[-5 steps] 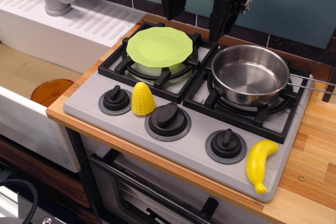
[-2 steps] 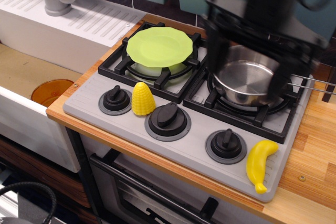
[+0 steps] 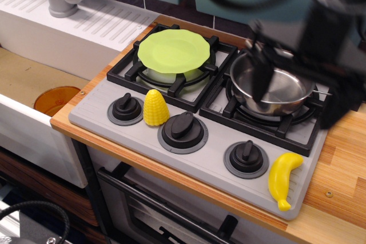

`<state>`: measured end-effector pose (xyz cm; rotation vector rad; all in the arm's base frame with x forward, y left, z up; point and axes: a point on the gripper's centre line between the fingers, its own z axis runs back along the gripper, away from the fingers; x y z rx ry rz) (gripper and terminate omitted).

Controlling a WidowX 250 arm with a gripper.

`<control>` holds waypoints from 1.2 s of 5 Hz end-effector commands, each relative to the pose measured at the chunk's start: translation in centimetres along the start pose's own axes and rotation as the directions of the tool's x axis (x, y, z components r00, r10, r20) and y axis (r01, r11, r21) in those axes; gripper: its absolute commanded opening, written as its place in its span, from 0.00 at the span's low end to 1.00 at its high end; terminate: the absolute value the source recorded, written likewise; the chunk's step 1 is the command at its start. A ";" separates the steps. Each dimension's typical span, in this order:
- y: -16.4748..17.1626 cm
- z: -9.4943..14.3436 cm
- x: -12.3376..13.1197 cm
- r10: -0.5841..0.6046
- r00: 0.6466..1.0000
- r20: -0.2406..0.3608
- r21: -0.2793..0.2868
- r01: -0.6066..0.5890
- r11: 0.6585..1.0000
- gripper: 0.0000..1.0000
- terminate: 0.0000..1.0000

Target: End effector reaching banana

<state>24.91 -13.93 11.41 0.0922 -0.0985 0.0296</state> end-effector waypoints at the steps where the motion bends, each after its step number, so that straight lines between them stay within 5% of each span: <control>1: -1.7 -2.8 1.0 0.022 0.994 0.109 -0.047 -0.017 0.999 1.00 0.00; 6: -2.3 -8.2 0.6 0.041 0.979 0.200 -0.112 -0.018 0.994 1.00 0.00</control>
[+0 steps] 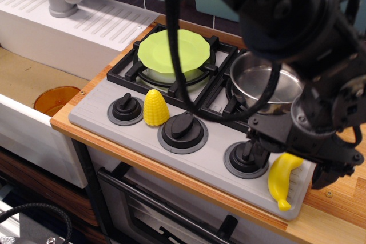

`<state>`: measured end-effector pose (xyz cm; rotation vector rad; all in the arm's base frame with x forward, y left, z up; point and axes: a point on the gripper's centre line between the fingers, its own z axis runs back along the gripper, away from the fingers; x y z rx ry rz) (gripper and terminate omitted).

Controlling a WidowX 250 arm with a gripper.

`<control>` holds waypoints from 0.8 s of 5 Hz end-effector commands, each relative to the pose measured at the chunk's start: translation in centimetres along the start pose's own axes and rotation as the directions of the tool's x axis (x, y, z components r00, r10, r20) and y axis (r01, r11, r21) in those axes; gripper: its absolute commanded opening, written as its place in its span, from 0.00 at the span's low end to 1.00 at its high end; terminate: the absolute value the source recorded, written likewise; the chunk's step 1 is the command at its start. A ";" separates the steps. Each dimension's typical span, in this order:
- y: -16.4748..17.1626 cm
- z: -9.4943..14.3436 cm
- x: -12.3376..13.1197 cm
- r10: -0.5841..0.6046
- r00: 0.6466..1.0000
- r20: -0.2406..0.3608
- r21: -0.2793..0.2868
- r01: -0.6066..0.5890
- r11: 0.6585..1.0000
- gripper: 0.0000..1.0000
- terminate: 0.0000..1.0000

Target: End effector reaching banana

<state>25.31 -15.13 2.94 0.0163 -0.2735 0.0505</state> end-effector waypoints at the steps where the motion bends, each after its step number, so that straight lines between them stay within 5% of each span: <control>1: -0.2 -0.5 1.0 -0.009 1.000 0.022 -0.034 0.010 0.999 1.00 0.00; 4: -0.3 -0.3 1.2 -0.017 1.000 0.001 -0.022 0.017 1.000 1.00 0.00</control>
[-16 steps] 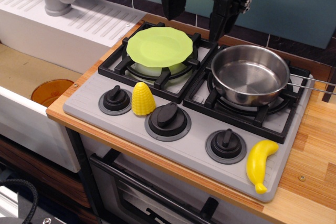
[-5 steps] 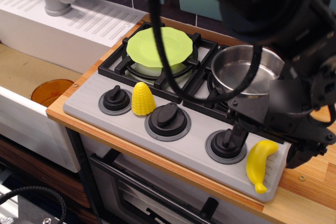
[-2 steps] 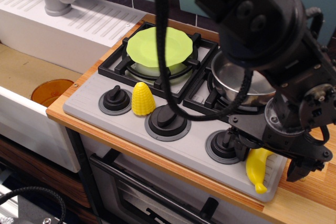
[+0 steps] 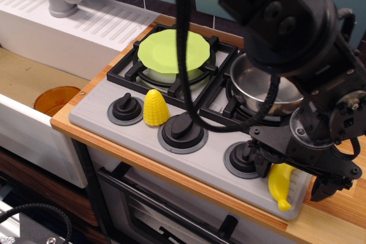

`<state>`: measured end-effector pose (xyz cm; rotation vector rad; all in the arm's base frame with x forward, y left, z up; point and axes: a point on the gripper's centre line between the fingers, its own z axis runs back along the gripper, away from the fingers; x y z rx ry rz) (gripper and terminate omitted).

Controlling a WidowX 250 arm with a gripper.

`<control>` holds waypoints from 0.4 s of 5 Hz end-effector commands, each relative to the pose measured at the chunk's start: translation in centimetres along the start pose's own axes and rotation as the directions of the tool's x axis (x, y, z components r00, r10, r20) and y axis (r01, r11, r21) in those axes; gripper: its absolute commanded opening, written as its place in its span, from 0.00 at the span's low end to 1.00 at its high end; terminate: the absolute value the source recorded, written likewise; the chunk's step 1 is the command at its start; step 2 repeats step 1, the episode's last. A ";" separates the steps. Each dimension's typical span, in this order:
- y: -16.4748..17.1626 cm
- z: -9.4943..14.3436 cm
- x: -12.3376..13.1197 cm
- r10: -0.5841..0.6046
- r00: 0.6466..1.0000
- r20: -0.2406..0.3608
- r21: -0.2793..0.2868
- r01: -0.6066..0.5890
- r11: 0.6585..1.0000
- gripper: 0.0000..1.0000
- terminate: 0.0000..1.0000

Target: End effector reaching banana

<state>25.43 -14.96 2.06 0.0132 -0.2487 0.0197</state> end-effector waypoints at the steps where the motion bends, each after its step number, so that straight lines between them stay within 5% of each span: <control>1: -0.4 0.6 1.3 0.013 1.000 0.026 -0.015 -0.013 1.000 1.00 1.00; 2: -0.4 0.6 1.3 0.013 1.000 0.026 -0.015 -0.013 1.000 1.00 1.00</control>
